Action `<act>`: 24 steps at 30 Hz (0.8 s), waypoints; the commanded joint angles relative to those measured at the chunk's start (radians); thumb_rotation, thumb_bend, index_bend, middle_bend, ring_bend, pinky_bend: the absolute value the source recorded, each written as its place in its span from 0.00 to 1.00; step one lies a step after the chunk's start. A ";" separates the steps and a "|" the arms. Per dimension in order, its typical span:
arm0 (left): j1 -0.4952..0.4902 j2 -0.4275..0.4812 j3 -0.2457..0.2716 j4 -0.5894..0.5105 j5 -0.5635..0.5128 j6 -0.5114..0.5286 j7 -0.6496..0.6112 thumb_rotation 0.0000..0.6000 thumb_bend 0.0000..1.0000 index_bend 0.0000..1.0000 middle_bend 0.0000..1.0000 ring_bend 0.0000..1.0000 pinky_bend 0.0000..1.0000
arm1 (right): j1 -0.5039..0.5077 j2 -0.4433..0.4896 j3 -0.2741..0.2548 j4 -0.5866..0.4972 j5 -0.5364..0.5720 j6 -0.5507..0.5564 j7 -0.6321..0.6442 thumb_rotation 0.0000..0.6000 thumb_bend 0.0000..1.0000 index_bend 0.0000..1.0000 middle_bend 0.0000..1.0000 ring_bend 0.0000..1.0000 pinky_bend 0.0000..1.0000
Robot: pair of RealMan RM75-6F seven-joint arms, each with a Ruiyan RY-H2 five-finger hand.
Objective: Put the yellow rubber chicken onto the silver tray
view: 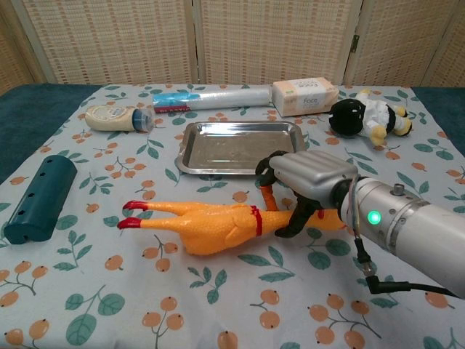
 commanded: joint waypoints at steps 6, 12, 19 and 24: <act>-0.002 0.005 0.006 -0.009 0.011 -0.004 0.008 1.00 0.47 0.00 0.00 0.00 0.07 | -0.009 -0.010 -0.012 -0.002 -0.089 0.069 0.040 1.00 0.28 0.91 0.54 0.66 0.96; -0.004 -0.013 0.011 0.014 0.055 0.020 -0.006 1.00 0.47 0.00 0.00 0.00 0.08 | -0.007 0.011 -0.018 -0.001 -0.186 0.074 0.147 1.00 0.32 0.98 0.63 0.82 1.00; -0.044 -0.069 0.019 0.077 0.148 0.039 -0.209 1.00 0.45 0.00 0.00 0.00 0.13 | -0.004 0.046 0.003 -0.003 -0.239 0.057 0.299 1.00 0.33 0.99 0.65 0.85 1.00; -0.122 -0.076 0.007 0.043 0.165 -0.049 -0.234 1.00 0.39 0.00 0.00 0.00 0.14 | 0.006 0.052 0.032 -0.007 -0.224 0.042 0.345 1.00 0.33 0.99 0.65 0.85 1.00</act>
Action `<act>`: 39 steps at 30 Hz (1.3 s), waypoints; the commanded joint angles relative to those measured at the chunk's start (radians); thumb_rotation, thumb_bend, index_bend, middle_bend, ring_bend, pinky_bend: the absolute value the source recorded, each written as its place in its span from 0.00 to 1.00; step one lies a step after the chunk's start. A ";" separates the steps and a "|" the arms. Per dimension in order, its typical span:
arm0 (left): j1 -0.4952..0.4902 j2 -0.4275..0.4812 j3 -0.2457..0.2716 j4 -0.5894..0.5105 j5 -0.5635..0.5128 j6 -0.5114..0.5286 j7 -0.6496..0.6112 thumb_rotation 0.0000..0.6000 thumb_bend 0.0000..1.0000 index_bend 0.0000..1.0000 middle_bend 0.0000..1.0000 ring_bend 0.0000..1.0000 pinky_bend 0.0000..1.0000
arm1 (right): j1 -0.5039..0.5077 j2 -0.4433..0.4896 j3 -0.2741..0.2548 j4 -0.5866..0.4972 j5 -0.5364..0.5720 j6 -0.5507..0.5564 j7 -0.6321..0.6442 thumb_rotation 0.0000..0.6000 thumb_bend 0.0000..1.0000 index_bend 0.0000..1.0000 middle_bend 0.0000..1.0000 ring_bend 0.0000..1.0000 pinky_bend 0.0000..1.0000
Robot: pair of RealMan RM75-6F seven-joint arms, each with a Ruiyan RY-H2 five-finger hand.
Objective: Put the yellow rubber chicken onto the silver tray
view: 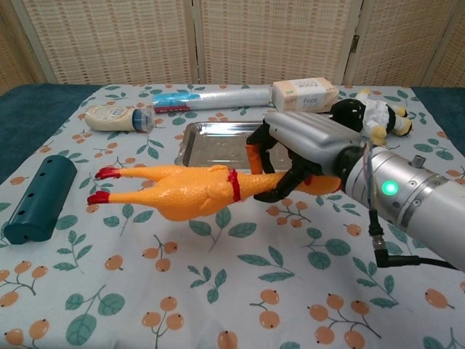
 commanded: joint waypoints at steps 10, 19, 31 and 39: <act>-0.193 0.016 -0.023 -0.197 -0.044 -0.306 0.123 1.00 0.32 0.00 0.00 0.00 0.07 | 0.065 -0.043 0.068 -0.013 0.075 -0.048 -0.045 1.00 0.33 0.99 0.65 0.85 1.00; -0.270 -0.008 -0.061 -0.283 -0.169 -0.431 0.175 1.00 0.32 0.00 0.00 0.00 0.07 | 0.115 -0.118 0.118 -0.020 0.138 -0.029 -0.110 1.00 0.33 0.99 0.65 0.85 1.00; -0.325 -0.086 -0.085 -0.275 -0.297 -0.497 0.242 1.00 0.32 0.00 0.00 0.00 0.07 | 0.155 -0.209 0.162 -0.020 0.204 0.038 -0.185 1.00 0.33 0.99 0.66 0.85 1.00; -0.349 -0.150 -0.112 -0.245 -0.377 -0.505 0.258 1.00 0.32 0.00 0.00 0.00 0.07 | 0.182 -0.251 0.182 -0.018 0.232 0.067 -0.235 1.00 0.33 0.99 0.66 0.85 1.00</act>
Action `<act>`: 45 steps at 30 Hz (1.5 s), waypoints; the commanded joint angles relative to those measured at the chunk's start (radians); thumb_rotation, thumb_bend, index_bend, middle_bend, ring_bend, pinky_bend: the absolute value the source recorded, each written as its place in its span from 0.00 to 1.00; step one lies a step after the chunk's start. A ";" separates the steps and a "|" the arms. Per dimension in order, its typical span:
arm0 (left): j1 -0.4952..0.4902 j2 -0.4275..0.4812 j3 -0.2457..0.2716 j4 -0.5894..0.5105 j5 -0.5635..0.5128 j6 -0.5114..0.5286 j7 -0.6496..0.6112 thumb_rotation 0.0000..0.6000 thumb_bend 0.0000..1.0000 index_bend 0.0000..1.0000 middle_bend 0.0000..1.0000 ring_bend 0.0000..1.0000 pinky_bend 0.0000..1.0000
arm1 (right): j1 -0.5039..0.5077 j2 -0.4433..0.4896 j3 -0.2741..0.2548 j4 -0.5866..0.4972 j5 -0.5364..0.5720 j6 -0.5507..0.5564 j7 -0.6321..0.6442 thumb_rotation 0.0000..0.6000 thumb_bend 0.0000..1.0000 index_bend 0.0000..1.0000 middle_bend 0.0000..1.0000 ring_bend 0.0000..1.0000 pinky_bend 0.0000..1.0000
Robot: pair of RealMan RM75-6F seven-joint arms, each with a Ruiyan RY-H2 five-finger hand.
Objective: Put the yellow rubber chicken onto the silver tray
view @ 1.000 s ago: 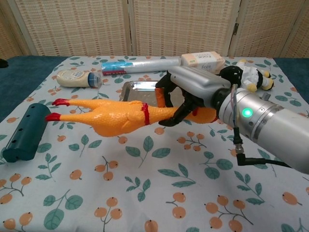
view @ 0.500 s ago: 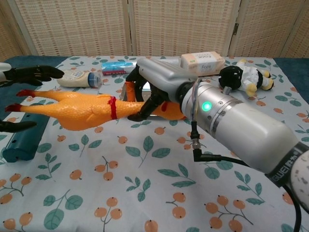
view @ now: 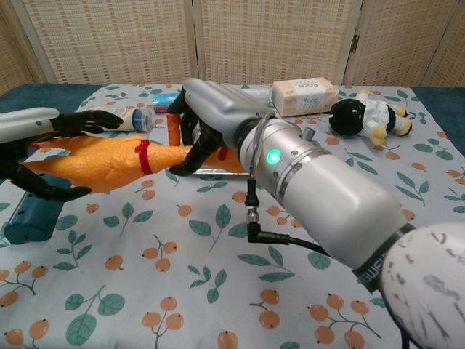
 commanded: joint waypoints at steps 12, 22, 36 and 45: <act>-0.015 -0.058 -0.025 0.032 -0.074 0.016 -0.011 1.00 0.35 0.36 0.35 0.31 0.50 | 0.021 -0.026 0.009 0.009 0.019 0.031 -0.038 1.00 0.33 0.99 0.66 0.85 1.00; 0.004 -0.127 -0.030 0.055 -0.062 0.116 0.047 1.00 0.77 0.92 0.90 0.88 1.00 | 0.015 -0.004 0.005 -0.012 0.025 0.040 -0.047 1.00 0.33 0.99 0.66 0.85 1.00; -0.022 -0.072 0.008 0.009 -0.045 0.013 -0.016 1.00 0.42 0.01 0.03 0.03 0.27 | 0.008 0.017 -0.002 -0.048 0.026 0.058 -0.059 1.00 0.33 0.99 0.66 0.85 1.00; -0.044 -0.030 0.007 -0.001 -0.009 -0.032 -0.106 1.00 0.32 0.00 0.00 0.00 0.02 | 0.008 0.019 -0.009 -0.051 0.029 0.067 -0.069 1.00 0.33 0.99 0.66 0.85 1.00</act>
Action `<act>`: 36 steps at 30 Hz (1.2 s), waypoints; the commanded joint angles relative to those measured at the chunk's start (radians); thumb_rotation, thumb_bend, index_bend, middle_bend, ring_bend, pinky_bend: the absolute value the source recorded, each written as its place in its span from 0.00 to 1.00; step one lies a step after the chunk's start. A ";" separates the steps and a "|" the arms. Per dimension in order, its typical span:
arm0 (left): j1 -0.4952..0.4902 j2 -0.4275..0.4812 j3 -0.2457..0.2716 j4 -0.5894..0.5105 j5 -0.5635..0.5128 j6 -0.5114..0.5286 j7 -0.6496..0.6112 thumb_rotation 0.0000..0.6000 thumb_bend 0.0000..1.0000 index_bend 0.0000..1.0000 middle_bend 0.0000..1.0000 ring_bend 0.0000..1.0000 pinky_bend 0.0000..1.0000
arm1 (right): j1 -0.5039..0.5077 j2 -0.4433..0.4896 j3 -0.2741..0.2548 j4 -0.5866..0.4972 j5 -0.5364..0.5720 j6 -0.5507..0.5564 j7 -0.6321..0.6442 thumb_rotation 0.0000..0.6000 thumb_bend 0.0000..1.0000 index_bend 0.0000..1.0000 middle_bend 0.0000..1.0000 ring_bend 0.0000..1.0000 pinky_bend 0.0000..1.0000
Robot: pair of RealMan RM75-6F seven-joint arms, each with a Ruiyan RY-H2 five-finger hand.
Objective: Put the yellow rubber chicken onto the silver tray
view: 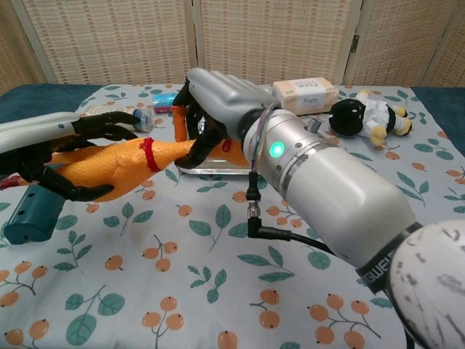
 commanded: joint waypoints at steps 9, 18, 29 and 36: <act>-0.019 0.008 0.005 0.008 -0.015 -0.021 0.010 1.00 0.33 0.00 0.00 0.00 0.02 | 0.002 0.006 0.003 -0.011 -0.001 0.002 0.006 1.00 0.33 0.99 0.66 0.85 1.00; 0.003 -0.057 -0.021 0.007 -0.082 0.078 0.110 1.00 0.40 0.43 0.42 0.40 0.56 | -0.001 0.021 0.011 -0.030 0.004 0.004 0.015 1.00 0.32 0.99 0.66 0.85 1.00; 0.028 -0.118 -0.033 0.011 -0.069 0.185 0.194 1.00 0.70 0.94 0.95 0.93 1.00 | -0.001 0.028 0.007 -0.038 0.009 0.008 0.015 1.00 0.33 0.99 0.66 0.85 1.00; 0.043 -0.151 -0.048 0.017 -0.037 0.235 0.158 1.00 0.68 0.94 0.95 0.94 1.00 | 0.000 0.032 0.007 -0.049 0.010 0.013 0.010 1.00 0.33 0.99 0.66 0.85 1.00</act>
